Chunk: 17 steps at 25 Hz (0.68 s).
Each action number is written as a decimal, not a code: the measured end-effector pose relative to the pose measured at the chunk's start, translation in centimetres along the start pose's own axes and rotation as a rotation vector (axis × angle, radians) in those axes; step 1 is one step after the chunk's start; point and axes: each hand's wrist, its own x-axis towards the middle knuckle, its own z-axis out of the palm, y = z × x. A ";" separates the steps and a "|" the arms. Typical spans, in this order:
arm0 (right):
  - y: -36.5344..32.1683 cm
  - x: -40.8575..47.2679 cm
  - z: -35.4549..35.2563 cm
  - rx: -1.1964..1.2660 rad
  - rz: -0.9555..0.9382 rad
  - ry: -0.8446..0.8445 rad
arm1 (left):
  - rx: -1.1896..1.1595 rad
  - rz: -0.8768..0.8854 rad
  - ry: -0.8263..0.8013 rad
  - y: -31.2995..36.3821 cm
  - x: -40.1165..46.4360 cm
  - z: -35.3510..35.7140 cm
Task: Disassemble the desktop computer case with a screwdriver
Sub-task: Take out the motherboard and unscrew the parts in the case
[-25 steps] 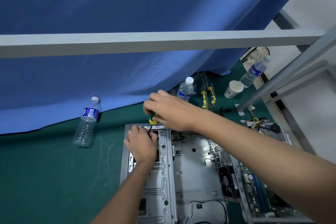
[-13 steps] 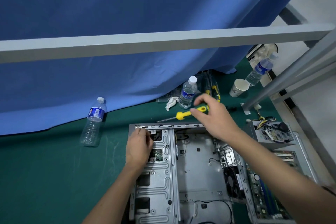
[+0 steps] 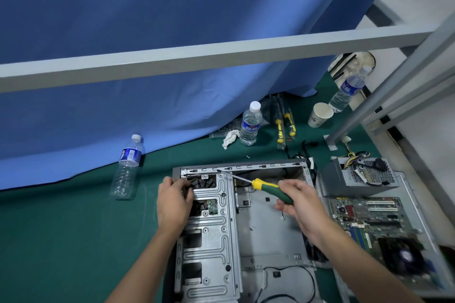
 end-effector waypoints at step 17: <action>6.3 2.5 6.1 -0.465 -0.051 -0.076 | -0.050 0.039 0.049 -2.4 -2.7 1.1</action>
